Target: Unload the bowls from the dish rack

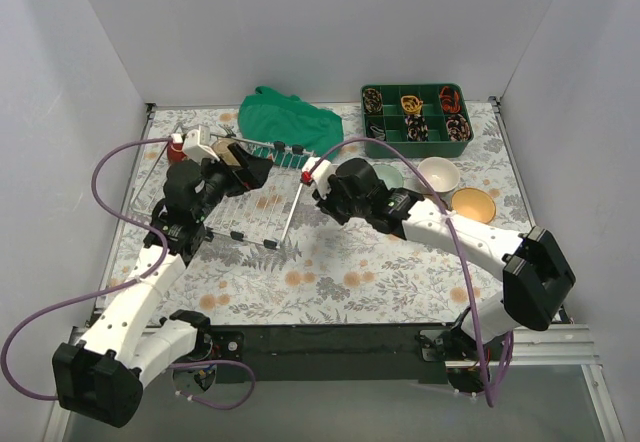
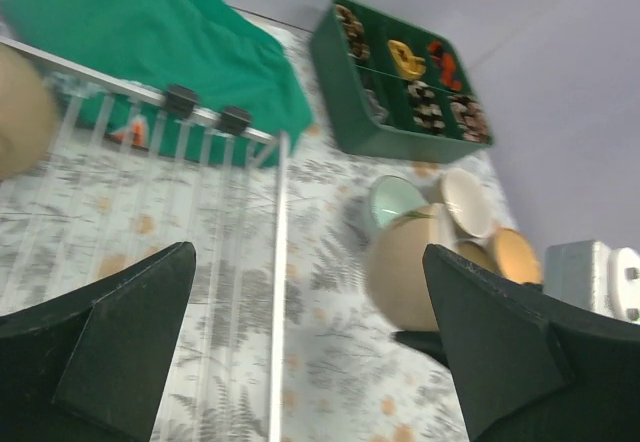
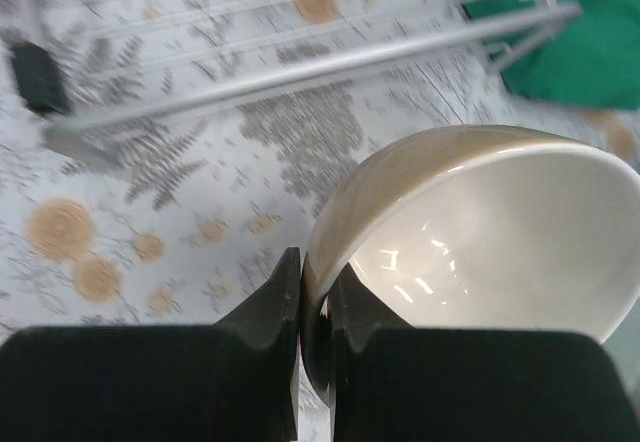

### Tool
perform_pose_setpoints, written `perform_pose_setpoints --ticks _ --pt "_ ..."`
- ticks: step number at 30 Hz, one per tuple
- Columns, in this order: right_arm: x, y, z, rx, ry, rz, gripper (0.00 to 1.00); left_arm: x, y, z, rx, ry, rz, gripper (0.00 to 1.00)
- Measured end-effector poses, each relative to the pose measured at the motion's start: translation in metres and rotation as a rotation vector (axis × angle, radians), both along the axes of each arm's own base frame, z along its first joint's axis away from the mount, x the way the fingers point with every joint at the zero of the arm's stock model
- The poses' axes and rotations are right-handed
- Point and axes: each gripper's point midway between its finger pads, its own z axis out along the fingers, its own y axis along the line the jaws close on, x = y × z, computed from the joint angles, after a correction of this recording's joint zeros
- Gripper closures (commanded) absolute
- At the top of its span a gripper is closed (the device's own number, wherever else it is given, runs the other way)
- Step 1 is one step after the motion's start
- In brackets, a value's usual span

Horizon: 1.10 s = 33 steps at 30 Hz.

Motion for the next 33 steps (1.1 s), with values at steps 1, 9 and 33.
perform_pose_setpoints --ticks 1,9,33 --pt "0.004 -0.011 -0.005 -0.043 -0.004 -0.031 0.99 0.002 0.007 0.001 0.042 -0.022 0.03 0.02" --pt "0.056 -0.109 -0.012 -0.29 -0.022 -0.32 0.99 0.008 0.053 -0.019 0.293 -0.064 0.239 0.02" --pt "0.154 -0.266 -0.082 -0.459 0.253 -0.799 0.99 0.001 0.067 -0.045 0.445 -0.043 0.302 0.02"
